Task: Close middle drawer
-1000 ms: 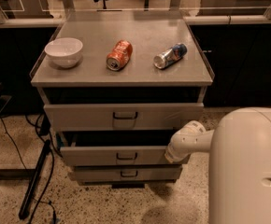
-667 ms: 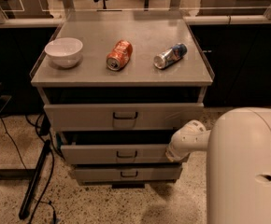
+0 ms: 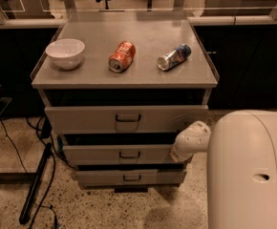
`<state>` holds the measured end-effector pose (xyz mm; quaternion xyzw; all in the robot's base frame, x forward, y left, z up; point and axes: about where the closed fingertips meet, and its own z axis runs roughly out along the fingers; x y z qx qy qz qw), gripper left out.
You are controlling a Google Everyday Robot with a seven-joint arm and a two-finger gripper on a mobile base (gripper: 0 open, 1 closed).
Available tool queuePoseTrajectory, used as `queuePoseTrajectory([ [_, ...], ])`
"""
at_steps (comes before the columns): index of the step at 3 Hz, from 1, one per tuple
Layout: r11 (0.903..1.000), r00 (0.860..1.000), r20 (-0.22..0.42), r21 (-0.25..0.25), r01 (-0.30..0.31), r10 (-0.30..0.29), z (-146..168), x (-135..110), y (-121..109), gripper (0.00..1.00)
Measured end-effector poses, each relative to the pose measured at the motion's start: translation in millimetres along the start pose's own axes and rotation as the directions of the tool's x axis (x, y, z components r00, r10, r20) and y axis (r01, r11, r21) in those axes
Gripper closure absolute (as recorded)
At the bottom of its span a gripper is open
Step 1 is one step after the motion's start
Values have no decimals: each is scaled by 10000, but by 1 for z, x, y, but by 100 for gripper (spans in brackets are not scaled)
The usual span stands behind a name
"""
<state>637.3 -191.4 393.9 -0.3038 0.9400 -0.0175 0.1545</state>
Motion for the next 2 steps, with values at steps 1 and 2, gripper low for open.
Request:
queuePoseTrajectory([
  [1, 9998, 9999, 121, 216, -20, 17, 1, -6, -12, 100],
  [2, 9998, 9999, 120, 214, -19, 17, 1, -6, -12, 100],
])
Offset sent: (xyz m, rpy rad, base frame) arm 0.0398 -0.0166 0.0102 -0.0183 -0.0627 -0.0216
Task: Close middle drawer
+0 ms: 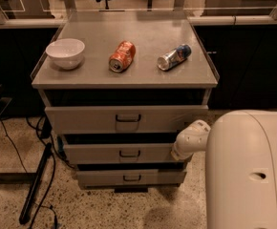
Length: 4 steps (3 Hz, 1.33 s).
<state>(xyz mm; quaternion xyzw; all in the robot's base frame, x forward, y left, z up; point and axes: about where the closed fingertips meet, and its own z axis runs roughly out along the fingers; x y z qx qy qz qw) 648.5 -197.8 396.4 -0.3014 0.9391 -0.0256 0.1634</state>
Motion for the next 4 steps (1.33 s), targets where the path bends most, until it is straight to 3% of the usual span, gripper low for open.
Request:
queuePoseTrajectory([
  [1, 9992, 9998, -167, -397, 58, -64, -14, 15, 7, 100],
  [3, 9908, 9966, -828, -1351, -121, 9, -95, 83, 22, 100],
  [4, 9909, 9966, -819, -1340, -143, 33, -98, 85, 21, 81],
])
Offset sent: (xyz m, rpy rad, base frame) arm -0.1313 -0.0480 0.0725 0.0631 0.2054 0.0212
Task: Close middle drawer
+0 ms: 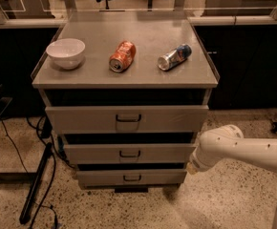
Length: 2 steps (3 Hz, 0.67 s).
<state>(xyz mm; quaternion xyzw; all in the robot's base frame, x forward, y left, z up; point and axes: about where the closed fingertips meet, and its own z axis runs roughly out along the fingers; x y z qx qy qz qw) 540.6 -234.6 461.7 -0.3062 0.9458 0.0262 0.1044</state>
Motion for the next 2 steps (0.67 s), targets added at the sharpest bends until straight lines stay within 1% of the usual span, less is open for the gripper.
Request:
queuePoseTrajectory([
  [2, 10000, 10000, -1, -1, 0, 0, 0, 0, 0, 34],
])
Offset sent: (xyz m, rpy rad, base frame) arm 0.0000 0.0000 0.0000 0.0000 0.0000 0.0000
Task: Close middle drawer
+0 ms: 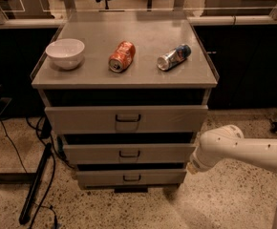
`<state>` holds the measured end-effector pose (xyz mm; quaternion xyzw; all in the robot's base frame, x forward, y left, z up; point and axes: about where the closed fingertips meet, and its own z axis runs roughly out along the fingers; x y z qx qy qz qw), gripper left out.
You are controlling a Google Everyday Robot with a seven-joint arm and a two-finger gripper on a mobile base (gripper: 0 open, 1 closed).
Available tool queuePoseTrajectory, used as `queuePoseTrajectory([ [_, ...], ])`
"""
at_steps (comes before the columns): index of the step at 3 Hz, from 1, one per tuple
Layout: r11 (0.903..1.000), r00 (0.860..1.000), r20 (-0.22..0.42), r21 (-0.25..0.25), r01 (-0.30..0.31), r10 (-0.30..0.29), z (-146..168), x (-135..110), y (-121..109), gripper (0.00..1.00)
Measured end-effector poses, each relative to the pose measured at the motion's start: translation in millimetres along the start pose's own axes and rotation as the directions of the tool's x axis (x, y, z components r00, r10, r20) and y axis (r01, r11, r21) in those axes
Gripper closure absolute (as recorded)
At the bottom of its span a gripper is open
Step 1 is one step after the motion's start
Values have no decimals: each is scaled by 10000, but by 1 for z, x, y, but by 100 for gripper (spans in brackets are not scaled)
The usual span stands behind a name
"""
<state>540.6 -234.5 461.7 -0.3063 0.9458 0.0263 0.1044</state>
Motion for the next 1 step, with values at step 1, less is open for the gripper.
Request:
queuePoseTrajectory([
  [1, 10000, 10000, 0, 0, 0, 0, 0, 0, 0, 11],
])
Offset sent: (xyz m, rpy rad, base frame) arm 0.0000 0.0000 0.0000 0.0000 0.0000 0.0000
